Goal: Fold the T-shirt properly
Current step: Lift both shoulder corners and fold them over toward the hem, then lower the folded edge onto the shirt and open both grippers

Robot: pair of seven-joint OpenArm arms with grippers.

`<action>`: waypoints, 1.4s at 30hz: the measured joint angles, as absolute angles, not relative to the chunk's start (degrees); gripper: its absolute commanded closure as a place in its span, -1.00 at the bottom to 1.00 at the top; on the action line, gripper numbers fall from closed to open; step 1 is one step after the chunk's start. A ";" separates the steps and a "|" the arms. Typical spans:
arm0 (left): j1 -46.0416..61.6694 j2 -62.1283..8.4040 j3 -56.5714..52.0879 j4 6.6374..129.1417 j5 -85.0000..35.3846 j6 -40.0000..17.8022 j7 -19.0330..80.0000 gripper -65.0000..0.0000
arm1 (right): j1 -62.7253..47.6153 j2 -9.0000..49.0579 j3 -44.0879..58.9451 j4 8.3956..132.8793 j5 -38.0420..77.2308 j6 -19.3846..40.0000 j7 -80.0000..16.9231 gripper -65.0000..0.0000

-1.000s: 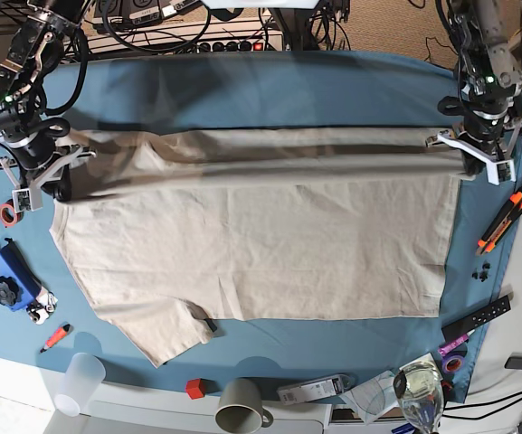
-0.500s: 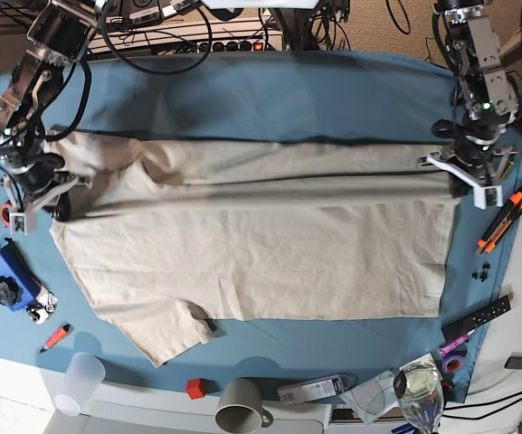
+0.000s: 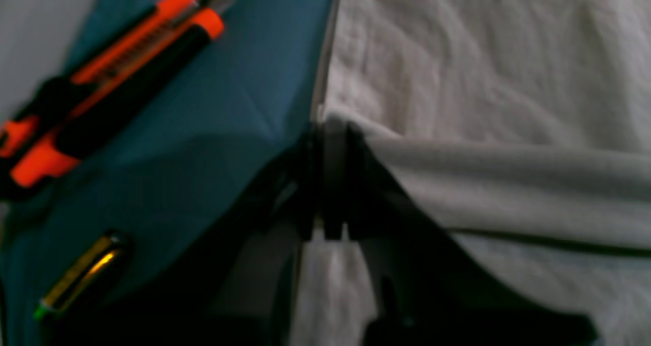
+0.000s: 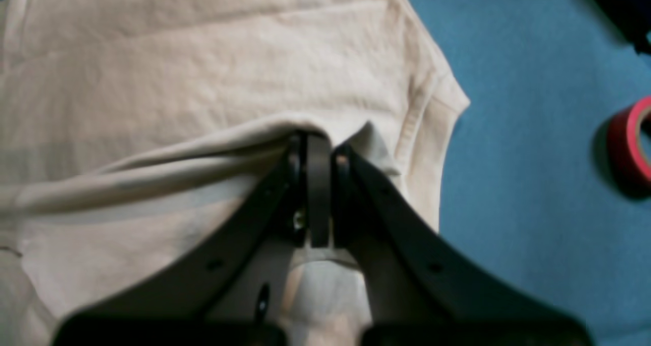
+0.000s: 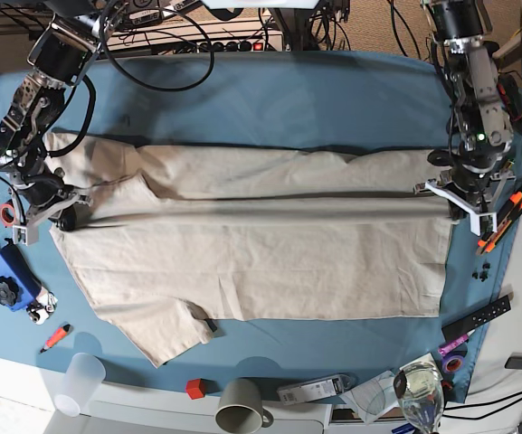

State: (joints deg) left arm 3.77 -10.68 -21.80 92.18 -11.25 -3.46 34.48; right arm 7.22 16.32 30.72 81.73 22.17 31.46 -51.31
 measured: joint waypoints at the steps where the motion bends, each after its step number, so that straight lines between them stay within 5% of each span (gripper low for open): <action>1: 3.27 -10.70 -21.82 91.20 -11.25 -3.60 34.44 1.00 | 7.42 16.34 30.72 81.73 22.00 31.46 -51.13 1.00; 40: -6.13 -12.67 -21.80 81.01 -12.12 -8.82 33.32 1.00 | 8.75 16.32 30.72 81.73 18.02 30.44 -47.18 1.00; 42: -6.13 -13.19 -21.82 81.01 -12.03 -11.68 33.26 0.80 | 8.73 16.32 30.72 81.73 17.98 30.41 -47.77 1.00</action>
